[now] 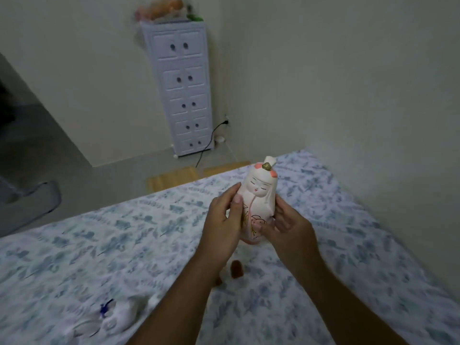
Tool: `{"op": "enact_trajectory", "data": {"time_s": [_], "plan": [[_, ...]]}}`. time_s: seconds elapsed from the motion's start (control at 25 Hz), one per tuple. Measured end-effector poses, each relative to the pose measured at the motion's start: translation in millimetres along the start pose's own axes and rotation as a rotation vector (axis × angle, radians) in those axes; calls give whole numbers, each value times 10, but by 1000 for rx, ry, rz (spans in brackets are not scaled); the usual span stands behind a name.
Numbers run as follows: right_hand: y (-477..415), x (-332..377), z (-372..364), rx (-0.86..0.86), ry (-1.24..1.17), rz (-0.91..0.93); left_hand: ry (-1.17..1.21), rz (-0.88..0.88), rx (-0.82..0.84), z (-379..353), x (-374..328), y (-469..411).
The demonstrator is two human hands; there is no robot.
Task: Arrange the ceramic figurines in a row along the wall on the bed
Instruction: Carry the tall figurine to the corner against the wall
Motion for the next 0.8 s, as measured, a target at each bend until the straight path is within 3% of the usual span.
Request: {"op": "enact_trajectory", "data": {"time_s": [0.24,0.44,0.8], "plan": [[-1072,-866,994,-193,104,-59,48,101,135,-1411,479,-1037],[-1669,-1350,1344,-419,26,-107,46,126,252,-2206,797,-1822],[-2088,-1842,1461,-591,42,-89,32,85,336,-2698,1200,-2327]]}}
Point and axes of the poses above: each hand's wrist, its own y-axis away from the middle knuckle, its own z-axis out of the back of the hand, x = y × z, the point moved 1 cm from there along -y, towards the middle knuckle, and after that the axes turned 15 degrees about y, right-handed, at the moved point
